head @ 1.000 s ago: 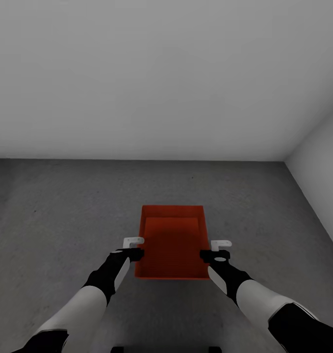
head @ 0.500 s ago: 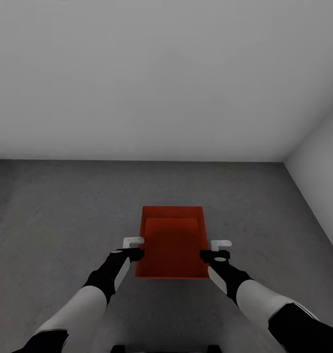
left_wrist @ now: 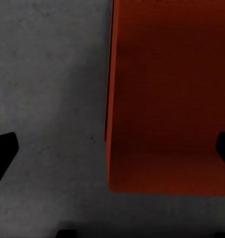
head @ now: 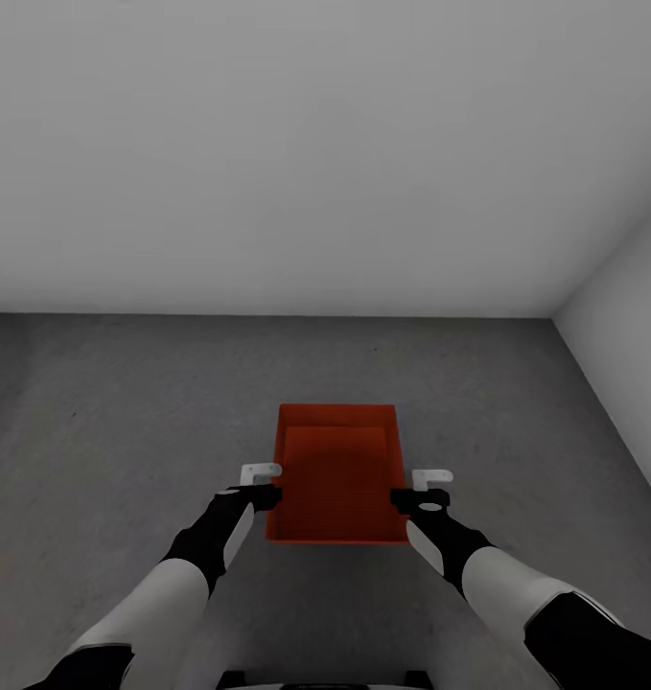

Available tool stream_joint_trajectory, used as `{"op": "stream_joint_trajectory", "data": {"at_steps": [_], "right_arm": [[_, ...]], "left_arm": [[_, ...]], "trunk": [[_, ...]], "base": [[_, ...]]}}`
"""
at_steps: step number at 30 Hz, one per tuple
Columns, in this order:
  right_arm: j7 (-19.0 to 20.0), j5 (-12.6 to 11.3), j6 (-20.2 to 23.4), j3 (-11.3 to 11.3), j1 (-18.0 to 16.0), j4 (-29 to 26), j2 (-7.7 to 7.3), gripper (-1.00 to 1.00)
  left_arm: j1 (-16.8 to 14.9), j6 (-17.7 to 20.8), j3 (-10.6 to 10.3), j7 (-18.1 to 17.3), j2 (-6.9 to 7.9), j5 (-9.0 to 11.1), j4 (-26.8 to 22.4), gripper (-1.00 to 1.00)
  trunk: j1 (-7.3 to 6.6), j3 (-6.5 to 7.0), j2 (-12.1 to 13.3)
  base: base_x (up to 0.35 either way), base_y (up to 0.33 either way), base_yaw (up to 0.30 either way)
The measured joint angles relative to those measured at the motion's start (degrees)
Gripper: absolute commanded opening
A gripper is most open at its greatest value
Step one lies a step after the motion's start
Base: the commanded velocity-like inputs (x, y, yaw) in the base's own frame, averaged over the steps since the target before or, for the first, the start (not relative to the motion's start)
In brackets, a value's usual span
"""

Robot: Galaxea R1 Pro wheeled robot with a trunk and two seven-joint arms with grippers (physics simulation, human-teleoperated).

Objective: Move the two storage containers from the living room to the garage. In the garage, place one container on the floor and stack the other container on top of it (either order is fine).

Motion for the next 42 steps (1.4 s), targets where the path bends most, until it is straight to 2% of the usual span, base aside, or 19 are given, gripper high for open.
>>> {"op": "stream_joint_trajectory", "data": {"at_steps": [42], "right_arm": [[0.08,0.17,0.00,0.00,0.00,0.00,-0.02,1.00]], "left_arm": [[0.00,-0.06,0.00,0.00,0.00,0.00,0.00,1.00]], "trunk": [[-9.24,7.56,16.87]], "base": [[0.000,0.000,0.000]]}}
